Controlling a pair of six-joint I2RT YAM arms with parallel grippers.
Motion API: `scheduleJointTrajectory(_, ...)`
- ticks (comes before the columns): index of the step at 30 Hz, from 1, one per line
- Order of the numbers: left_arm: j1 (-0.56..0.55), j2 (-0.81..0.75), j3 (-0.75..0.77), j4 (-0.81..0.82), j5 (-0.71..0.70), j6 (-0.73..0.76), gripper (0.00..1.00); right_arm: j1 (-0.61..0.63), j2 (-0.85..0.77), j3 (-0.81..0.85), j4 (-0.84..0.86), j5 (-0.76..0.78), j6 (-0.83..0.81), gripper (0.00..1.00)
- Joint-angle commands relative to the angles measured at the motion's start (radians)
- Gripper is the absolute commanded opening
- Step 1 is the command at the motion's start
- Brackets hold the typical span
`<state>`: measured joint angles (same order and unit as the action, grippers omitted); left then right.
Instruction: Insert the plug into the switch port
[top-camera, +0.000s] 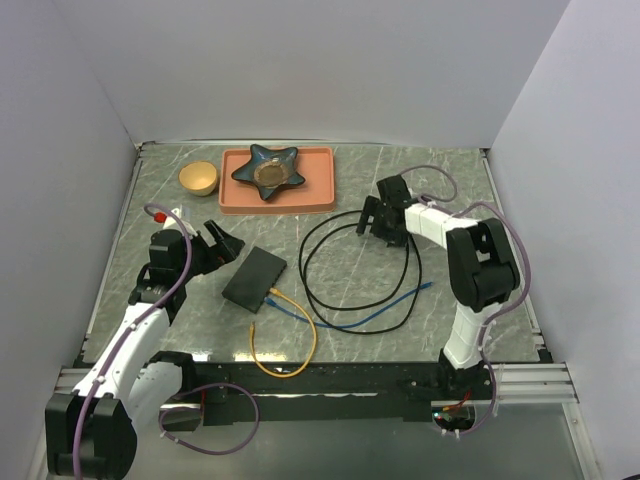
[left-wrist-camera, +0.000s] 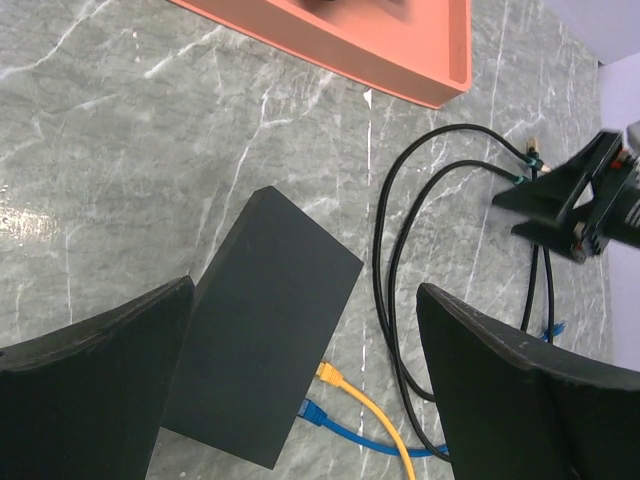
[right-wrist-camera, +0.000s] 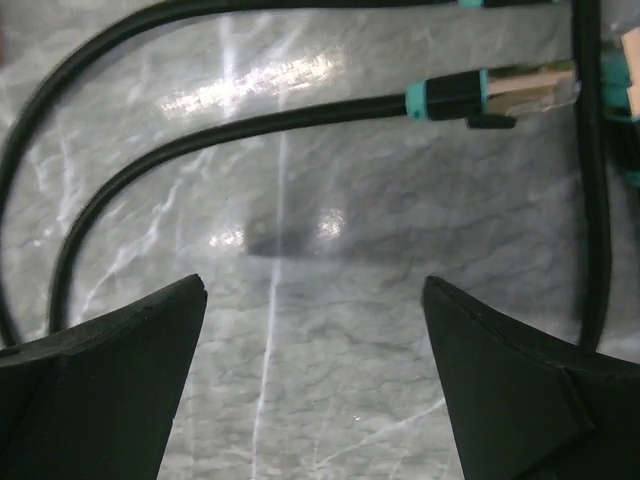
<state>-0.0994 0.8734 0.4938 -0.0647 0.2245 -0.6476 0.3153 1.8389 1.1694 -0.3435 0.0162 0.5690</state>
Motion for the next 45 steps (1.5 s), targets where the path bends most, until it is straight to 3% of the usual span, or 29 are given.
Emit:
scheduleJointTrajectory(1, 0.003, -0.005, 0.031, 0.031, 0.012, 0.006, 0.99, -0.021, 0.069, 0.108, -0.055, -0.012, 0.005, 0.98)
scheduleJointTrajectory(13, 0.001, 0.001, 0.049, 0.002, -0.004, 0.029, 0.99, -0.107, 0.252, 0.413, -0.173, 0.022, -0.027, 0.98)
scheduleJointTrajectory(18, 0.003, 0.016, 0.049, 0.011, -0.005, 0.037, 0.99, -0.107, 0.371, 0.613, -0.267, 0.030, -0.064, 0.98)
scheduleJointTrajectory(23, 0.003, 0.035, 0.049, 0.026, 0.007, 0.042, 1.00, -0.082, 0.479, 0.817, -0.399, 0.037, -0.142, 0.96)
scheduleJointTrajectory(30, 0.001, 0.053, 0.051, 0.037, 0.022, 0.049, 0.99, -0.005, 0.588, 0.947, -0.502, 0.162, -0.236, 0.90)
scheduleJointTrajectory(34, 0.003, 0.052, 0.054, 0.026, 0.018, 0.051, 0.99, 0.019, 0.592, 0.958, -0.505, 0.188, -0.256, 0.82)
scheduleJointTrajectory(36, 0.001, 0.049, 0.039, 0.057, 0.048, 0.040, 0.99, 0.022, 0.585, 0.949, -0.488, 0.171, -0.265, 0.69)
scheduleJointTrajectory(37, 0.001, 0.050, 0.032, 0.084, 0.059, 0.039, 0.99, 0.025, 0.583, 0.951, -0.485, 0.165, -0.270, 0.68)
scheduleJointTrajectory(38, 0.001, 0.055, 0.032, 0.092, 0.073, 0.034, 0.99, 0.025, 0.583, 0.952, -0.482, 0.148, -0.273, 0.56)
scheduleJointTrajectory(45, -0.003, 0.127, 0.034, 0.123, 0.133, 0.032, 0.97, 0.036, 0.580, 0.941, -0.482, 0.062, -0.316, 0.27)
